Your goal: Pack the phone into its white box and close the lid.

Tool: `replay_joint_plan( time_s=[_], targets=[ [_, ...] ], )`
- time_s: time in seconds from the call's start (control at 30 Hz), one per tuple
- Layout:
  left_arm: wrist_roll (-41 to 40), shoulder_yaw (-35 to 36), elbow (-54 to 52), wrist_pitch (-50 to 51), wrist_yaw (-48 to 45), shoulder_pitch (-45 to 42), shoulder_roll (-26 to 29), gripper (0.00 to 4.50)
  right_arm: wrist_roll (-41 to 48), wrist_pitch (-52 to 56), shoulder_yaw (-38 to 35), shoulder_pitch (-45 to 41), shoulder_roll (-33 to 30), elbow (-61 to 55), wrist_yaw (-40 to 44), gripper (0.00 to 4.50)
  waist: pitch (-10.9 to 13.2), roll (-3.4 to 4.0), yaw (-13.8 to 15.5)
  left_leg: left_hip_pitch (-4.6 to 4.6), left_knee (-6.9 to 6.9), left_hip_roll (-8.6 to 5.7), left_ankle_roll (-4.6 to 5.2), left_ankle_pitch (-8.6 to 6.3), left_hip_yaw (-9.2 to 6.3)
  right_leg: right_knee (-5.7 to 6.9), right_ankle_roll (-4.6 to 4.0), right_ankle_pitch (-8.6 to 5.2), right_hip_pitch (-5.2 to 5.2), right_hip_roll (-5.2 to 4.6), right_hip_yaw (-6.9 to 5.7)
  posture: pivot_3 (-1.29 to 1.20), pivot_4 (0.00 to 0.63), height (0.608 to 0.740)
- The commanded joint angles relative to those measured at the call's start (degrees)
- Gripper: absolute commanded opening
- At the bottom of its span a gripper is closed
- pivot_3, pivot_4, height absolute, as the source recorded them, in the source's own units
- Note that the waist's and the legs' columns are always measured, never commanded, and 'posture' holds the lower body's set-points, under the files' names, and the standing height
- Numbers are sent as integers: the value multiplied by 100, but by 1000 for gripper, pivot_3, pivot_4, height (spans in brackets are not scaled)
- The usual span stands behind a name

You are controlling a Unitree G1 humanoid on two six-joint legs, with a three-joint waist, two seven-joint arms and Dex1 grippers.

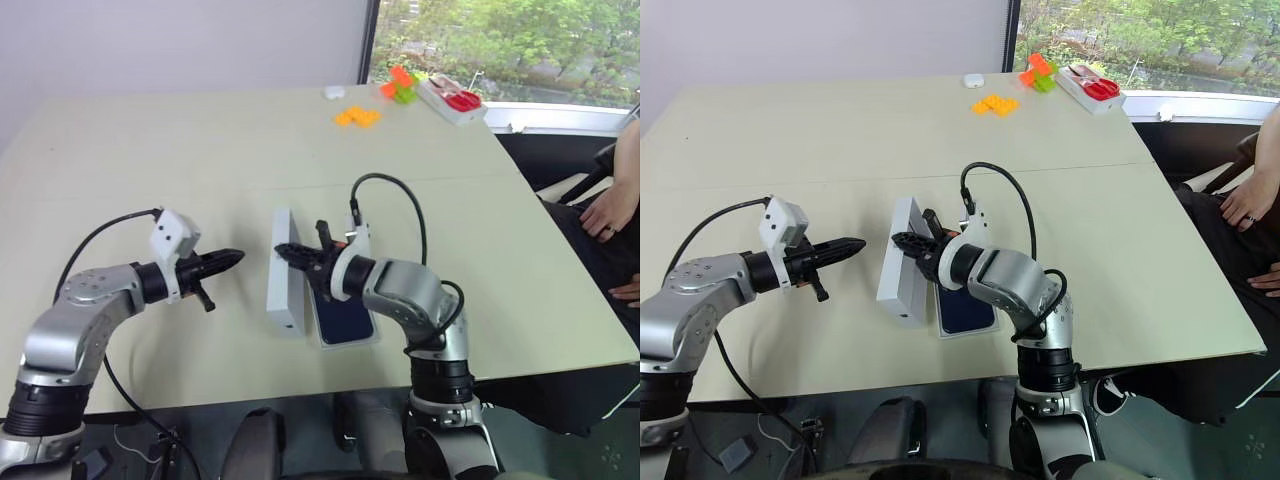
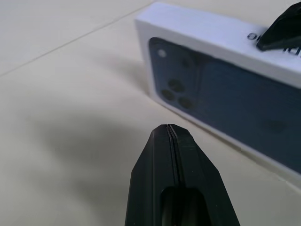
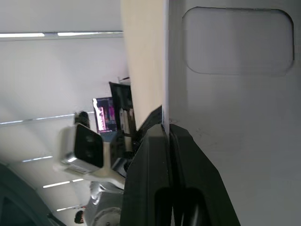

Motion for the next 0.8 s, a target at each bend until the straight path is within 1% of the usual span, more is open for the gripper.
replay_joint_plan(
  time_s=[0.03,0.07,0.1,0.2,0.23,0.27,0.37,0.4,0.43,0.5,0.63,0.7,0.8],
  targets=[
    [0,-109,-294,-31,12,14,-37,0,133,76,-77,24,325,-30,-81,592,0,0,5,3,0,1,0,0,-1,0,0,0,2,3,-1,0,150,734],
    [-11,-166,-350,-13,21,14,-77,0,133,92,-108,12,283,-36,-92,837,0,1,5,6,0,1,0,0,-1,2,-1,0,4,4,-1,0,150,734],
    [-34,-213,-402,13,32,11,-113,0,133,95,-144,-6,246,-55,-112,1287,0,2,6,9,0,1,0,0,-1,2,0,-1,7,5,0,0,150,734],
    [-65,-380,-556,69,71,-33,-248,0,133,221,-275,-157,-162,-151,-75,2874,0,2,8,8,2,0,0,0,0,2,17,-12,9,8,0,0,150,734],
    [-75,-426,-594,85,91,-46,-299,0,133,325,-317,-255,-502,-174,32,3352,1,4,10,8,2,-1,0,0,1,2,17,-12,8,7,0,0,150,734],
    [-103,-477,-635,120,122,-67,-365,0,133,557,-292,-411,-1118,-191,278,3893,1,3,11,7,2,-6,0,0,3,1,17,-11,8,4,1,0,150,734],
    [-143,-587,-732,177,147,-91,-479,0,43,993,-207,-665,-2373,-229,958,3893,6,11,29,1,6,-18,0,0,7,-5,14,-14,10,-7,-1,0,150,734],
    [-150,-614,-747,194,154,-98,-504,0,-12,1046,-164,-699,-2647,-233,1186,3893,6,10,25,-2,7,-22,0,0,9,-11,15,-16,11,-11,0,0,150,734],
    [-157,-708,-779,205,153,-131,-564,0,-258,1181,-178,-745,-3047,-249,1545,3893,3,7,21,-3,7,-22,0,0,11,-14,17,-16,11,-10,2,0,150,734],
    [-164,-885,-826,257,157,-212,-686,0,-584,1293,-197,-803,-3570,-234,2076,3893,3,9,16,-4,5,-20,14,-8,14,-15,25,-15,9,-1,3,0,150,734],
    [-149,-1172,-901,343,121,-347,-841,0,-1720,1506,48,-932,-4294,-361,3096,3893,3,9,15,-14,3,-18,22,-12,18,-12,28,-17,6,12,1,0,150,734],
    [-109,-1359,-943,352,80,-410,-889,0,-2329,1547,217,-961,-4533,-437,3565,3893,3,10,15,-44,3,-12,22,-12,17,-11,29,-18,4,14,0,0,150,734],
    [-66,-1519,-985,344,94,-480,-950,0,-3175,1528,459,-1002,-4786,-583,4271,3893,3,10,21,-45,7,-15,22,-12,14,-7,29,-18,4,21,-3,0,150,734]
  ],
)
